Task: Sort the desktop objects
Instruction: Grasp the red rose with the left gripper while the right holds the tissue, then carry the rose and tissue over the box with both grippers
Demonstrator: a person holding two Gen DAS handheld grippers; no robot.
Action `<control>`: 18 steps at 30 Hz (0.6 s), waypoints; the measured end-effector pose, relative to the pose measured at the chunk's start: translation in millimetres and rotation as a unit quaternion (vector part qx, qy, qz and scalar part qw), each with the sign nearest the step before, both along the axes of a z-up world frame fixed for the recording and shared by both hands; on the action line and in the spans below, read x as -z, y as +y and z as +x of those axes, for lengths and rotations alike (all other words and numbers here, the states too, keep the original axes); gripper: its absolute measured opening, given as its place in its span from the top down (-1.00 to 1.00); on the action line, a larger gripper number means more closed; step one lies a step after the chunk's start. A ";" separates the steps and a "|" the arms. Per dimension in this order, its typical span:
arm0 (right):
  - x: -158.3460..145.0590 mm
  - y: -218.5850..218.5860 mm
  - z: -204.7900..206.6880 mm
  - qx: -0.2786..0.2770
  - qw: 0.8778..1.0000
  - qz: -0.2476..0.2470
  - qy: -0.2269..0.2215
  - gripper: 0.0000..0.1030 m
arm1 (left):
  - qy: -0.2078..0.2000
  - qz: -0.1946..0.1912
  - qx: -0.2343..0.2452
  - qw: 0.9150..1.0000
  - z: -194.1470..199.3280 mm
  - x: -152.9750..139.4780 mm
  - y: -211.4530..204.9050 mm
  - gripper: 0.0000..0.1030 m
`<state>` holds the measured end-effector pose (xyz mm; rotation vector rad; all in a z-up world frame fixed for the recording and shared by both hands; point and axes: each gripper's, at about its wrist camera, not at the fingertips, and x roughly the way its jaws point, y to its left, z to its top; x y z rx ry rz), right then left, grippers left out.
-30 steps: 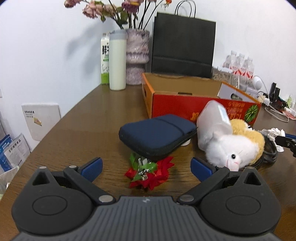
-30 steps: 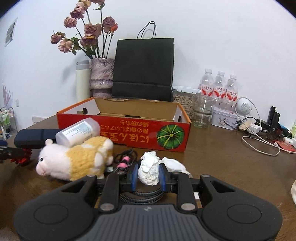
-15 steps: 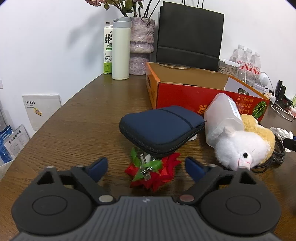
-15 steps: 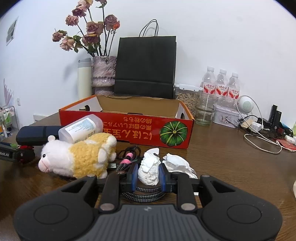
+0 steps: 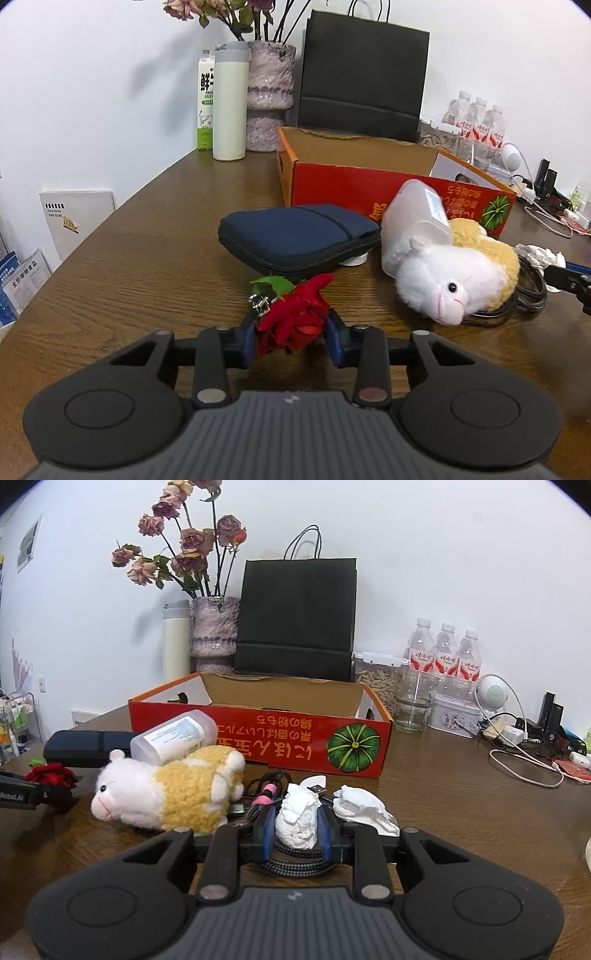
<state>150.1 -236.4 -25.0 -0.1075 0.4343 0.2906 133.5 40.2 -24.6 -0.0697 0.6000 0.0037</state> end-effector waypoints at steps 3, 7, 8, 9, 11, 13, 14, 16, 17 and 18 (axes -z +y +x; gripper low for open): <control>-1.4 0.6 -6.0 -0.002 1.000 0.004 -0.004 0.56 | -0.010 0.005 0.004 1.000 -11.3 -2.2 -3.6 0.30; -4.1 -0.8 -14.7 -0.004 1.000 0.011 -0.010 0.56 | -0.025 0.009 0.015 1.000 -28.9 -8.4 -7.8 0.31; -5.4 -1.6 -16.2 -0.004 1.000 0.012 -0.011 0.56 | -0.031 0.012 0.017 0.999 -33.5 -11.7 -8.8 0.31; -6.3 -2.0 -18.4 -0.005 1.000 0.014 -0.012 0.56 | -0.039 0.014 0.019 0.999 -37.8 -15.7 -9.5 0.31; -8.5 -2.8 -21.3 -0.006 1.000 0.019 -0.015 0.56 | -0.055 0.015 0.023 0.998 -45.0 -25.5 -11.2 0.31; -11.0 -2.9 -23.0 -0.008 1.000 0.022 -0.017 0.56 | -0.070 0.019 0.028 0.997 -48.6 -34.1 -14.2 0.31; -12.5 -2.9 -23.7 -0.009 1.000 0.023 -0.018 0.56 | -0.076 0.021 0.032 0.996 -49.0 -38.2 -16.0 0.31; -16.1 -3.2 -23.8 -0.010 0.999 0.026 -0.021 0.56 | -0.089 0.022 0.039 0.995 -47.6 -46.1 -21.4 0.31; -18.6 -3.6 -23.1 -0.011 0.999 0.029 -0.022 0.56 | -0.094 0.022 0.042 0.994 -46.0 -50.0 -24.1 0.31; -20.9 -3.9 -22.6 -0.012 0.999 0.031 -0.024 0.56 | -0.100 0.022 0.045 0.994 -44.4 -53.8 -27.6 0.31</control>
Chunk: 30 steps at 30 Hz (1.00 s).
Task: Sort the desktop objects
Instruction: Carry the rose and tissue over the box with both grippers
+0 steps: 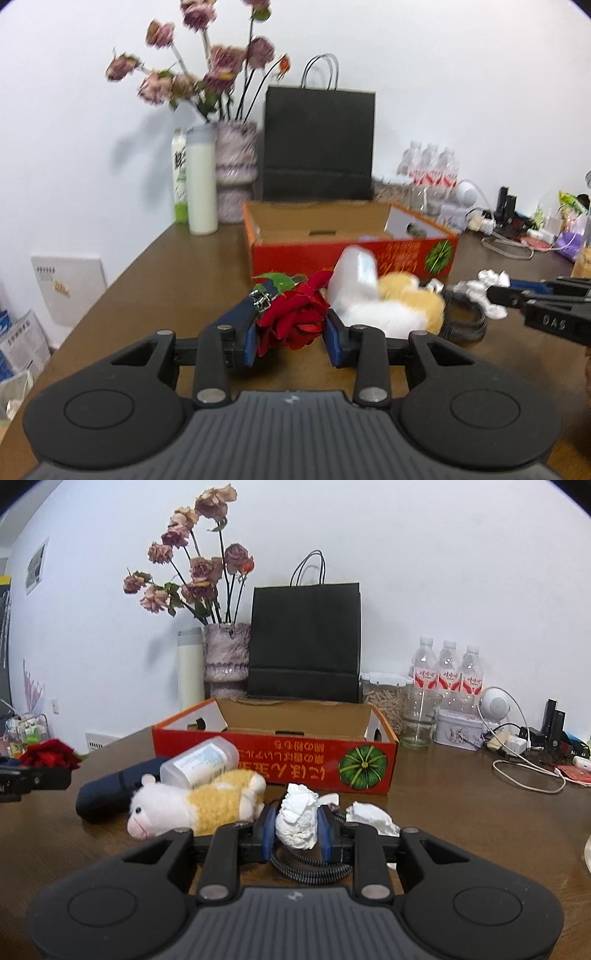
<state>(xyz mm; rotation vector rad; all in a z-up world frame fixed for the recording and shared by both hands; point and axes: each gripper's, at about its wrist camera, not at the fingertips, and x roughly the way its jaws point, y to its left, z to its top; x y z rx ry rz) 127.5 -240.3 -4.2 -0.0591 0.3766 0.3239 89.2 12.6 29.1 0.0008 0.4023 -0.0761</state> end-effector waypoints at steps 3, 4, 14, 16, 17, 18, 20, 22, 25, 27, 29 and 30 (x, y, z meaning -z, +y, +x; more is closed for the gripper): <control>-7.4 0.7 4.5 -0.004 1.000 0.001 -0.007 0.56 | -0.013 -0.001 0.010 1.000 9.7 -10.6 -8.3 0.31; -10.6 0.6 7.5 -0.007 1.000 0.001 -0.009 0.56 | -0.017 0.000 0.013 1.000 13.4 -13.7 -11.1 0.31; -46.7 8.2 57.1 -0.019 0.999 -0.016 -0.036 0.56 | -0.050 -0.010 0.041 0.998 69.8 -41.0 -29.1 0.31; -53.2 11.7 72.4 -0.017 0.999 -0.022 -0.041 0.56 | -0.054 -0.015 0.042 0.998 83.8 -44.4 -29.7 0.30; -55.4 13.5 79.4 -0.017 0.999 -0.024 -0.043 0.56 | -0.056 -0.018 0.041 0.997 93.0 -45.9 -30.2 0.30; -57.4 14.9 87.0 -0.016 0.999 -0.024 -0.045 0.56 | -0.057 -0.020 0.040 0.997 100.0 -46.6 -29.7 0.30; -60.6 18.5 103.2 -0.015 0.999 -0.020 -0.048 0.56 | -0.057 -0.026 0.039 0.997 116.2 -47.5 -30.2 0.30; -62.3 21.0 120.4 -0.013 0.999 -0.015 -0.049 0.56 | -0.054 -0.033 0.037 0.997 134.5 -47.1 -28.4 0.31; -61.0 23.0 150.1 -0.006 0.999 -0.005 -0.040 0.56 | -0.041 -0.046 0.031 0.998 164.3 -43.5 -27.0 0.30; -57.0 23.0 172.8 -0.003 1.000 0.004 -0.023 0.56 | -0.024 -0.052 0.026 0.998 185.5 -36.8 -25.2 0.31; -49.5 21.6 196.1 -0.002 1.000 0.013 0.004 0.56 | -0.002 -0.055 0.020 0.998 206.8 -27.7 -24.3 0.31; -44.5 21.2 208.1 -0.001 1.000 0.015 0.019 0.56 | 0.007 -0.055 0.017 0.998 215.0 -23.0 -23.5 0.30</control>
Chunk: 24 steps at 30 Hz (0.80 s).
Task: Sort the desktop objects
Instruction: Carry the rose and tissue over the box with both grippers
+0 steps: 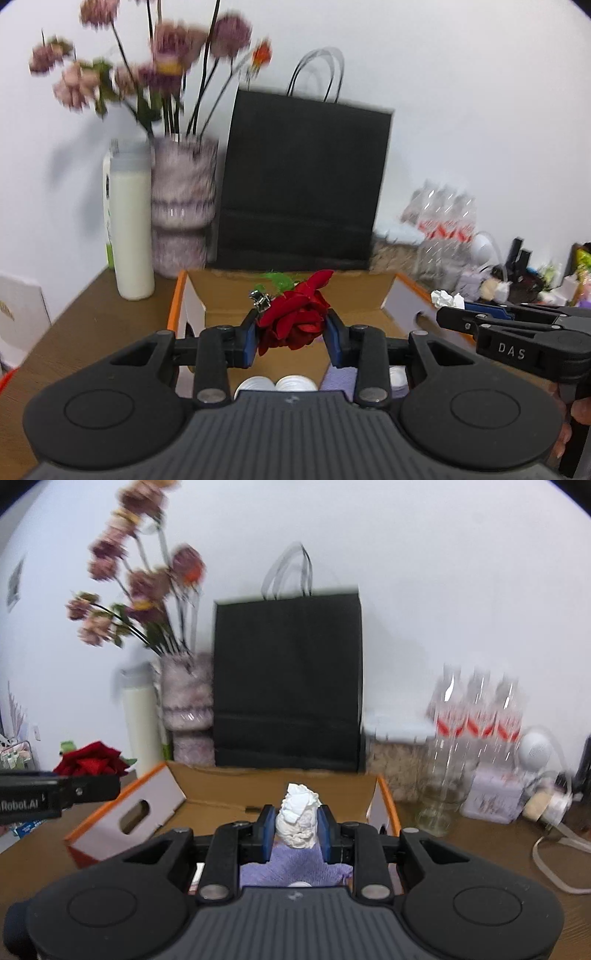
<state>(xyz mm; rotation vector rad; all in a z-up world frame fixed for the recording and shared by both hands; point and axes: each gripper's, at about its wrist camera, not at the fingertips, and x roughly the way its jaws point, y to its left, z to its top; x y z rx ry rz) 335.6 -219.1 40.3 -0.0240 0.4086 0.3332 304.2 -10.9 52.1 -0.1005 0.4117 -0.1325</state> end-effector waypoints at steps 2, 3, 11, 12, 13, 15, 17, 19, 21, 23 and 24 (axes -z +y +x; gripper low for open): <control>11.7 -2.0 24.7 0.002 0.999 0.003 0.032 0.56 | 0.019 0.002 -0.004 1.000 17.1 9.1 0.4 0.31; 18.3 -3.0 34.1 0.004 0.999 0.002 0.045 0.56 | 0.026 0.004 -0.006 1.000 23.9 12.5 0.4 0.31; 54.7 -5.3 78.0 0.005 0.992 -0.007 0.125 0.56 | 0.098 0.011 -0.022 0.995 60.2 43.9 5.6 0.30; 58.6 -2.9 77.3 0.004 0.991 -0.014 0.132 0.56 | 0.104 0.011 -0.020 0.994 60.7 46.6 5.8 0.31; 62.3 -0.5 75.0 0.001 0.991 -0.021 0.136 0.56 | 0.108 0.012 -0.018 0.994 60.0 48.3 5.6 0.30; 68.3 3.3 69.5 -0.003 0.989 -0.026 0.143 0.57 | 0.113 0.015 -0.014 0.993 58.1 50.4 4.0 0.30; 67.4 2.3 63.7 -0.001 0.989 -0.024 0.144 0.57 | 0.117 0.016 -0.011 0.993 56.5 51.8 3.1 0.30; 67.8 1.1 57.9 0.001 0.990 -0.024 0.142 0.57 | 0.123 0.017 -0.007 0.992 55.7 54.0 2.3 0.30; 68.1 -1.5 53.2 -0.002 0.989 -0.016 0.150 0.58 | 0.130 0.019 -0.001 0.991 53.9 56.9 -0.1 0.30; 68.2 -3.3 49.1 -0.003 0.988 -0.012 0.155 0.58 | 0.133 0.022 0.003 0.991 51.5 58.8 -3.1 0.30; 68.3 -3.4 47.7 -0.002 0.988 -0.013 0.155 0.58 | 0.133 0.025 0.004 0.991 51.8 59.3 -4.4 0.30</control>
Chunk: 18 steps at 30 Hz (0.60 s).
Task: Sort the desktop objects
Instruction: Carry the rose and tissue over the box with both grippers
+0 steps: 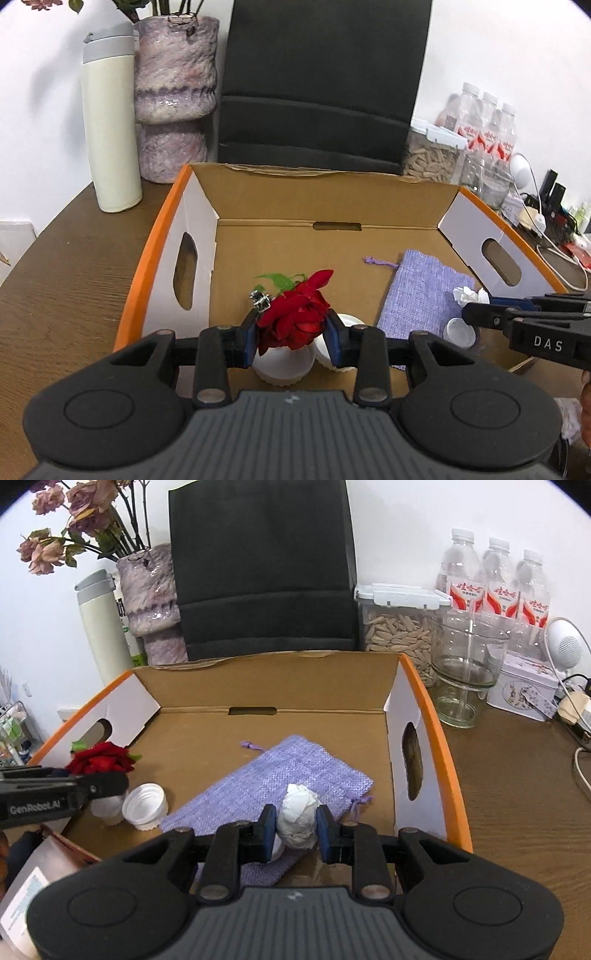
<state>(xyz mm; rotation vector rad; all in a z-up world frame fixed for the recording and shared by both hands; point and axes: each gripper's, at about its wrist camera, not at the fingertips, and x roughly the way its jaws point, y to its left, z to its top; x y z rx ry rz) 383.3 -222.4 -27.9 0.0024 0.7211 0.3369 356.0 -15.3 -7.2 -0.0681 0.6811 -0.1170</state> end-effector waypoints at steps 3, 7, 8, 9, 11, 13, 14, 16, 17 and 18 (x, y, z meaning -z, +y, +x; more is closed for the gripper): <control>0.0 -1.3 -5.3 0.003 1.000 -0.001 0.001 0.58 | -0.003 0.002 0.001 1.000 -2.2 -0.2 -0.5 0.30; -1.4 -1.9 -7.5 0.002 1.000 0.003 -0.004 0.58 | -0.005 0.005 0.002 1.000 -2.3 0.1 -1.3 0.29; -1.8 -1.9 -7.5 0.003 1.000 0.004 -0.006 0.56 | -0.008 0.006 0.003 1.000 -2.7 -0.3 -1.7 0.28; -2.5 -1.4 -7.8 0.001 1.000 0.004 -0.010 0.55 | -0.011 0.008 0.003 1.000 -3.4 -0.8 -2.3 0.26; -5.9 0.2 -9.9 -0.001 1.000 0.008 -0.019 0.48 | -0.020 0.011 0.004 1.000 -6.0 -2.8 -4.0 0.15; -10.5 2.0 -12.9 -0.004 0.999 0.009 -0.033 0.30 | -0.030 0.013 0.004 0.999 -7.9 -5.4 -5.2 -0.02; -13.0 2.0 -14.4 -0.005 0.999 0.014 -0.040 0.04 | -0.036 0.016 0.002 0.999 -9.6 -6.7 -5.9 -0.18; -18.1 1.7 -18.0 -0.004 0.998 0.020 -0.057 -0.39 | -0.049 0.018 0.005 0.999 -13.2 -10.4 -8.4 -0.43; -20.3 1.4 -19.2 -0.001 0.998 0.022 -0.065 -0.51 | -0.056 0.021 0.001 0.998 -15.4 -12.2 -9.5 -0.71; -22.7 1.2 -20.6 0.001 0.997 0.022 -0.073 -0.70 | -0.067 0.025 -0.004 0.997 -18.2 -14.3 -10.4 -0.93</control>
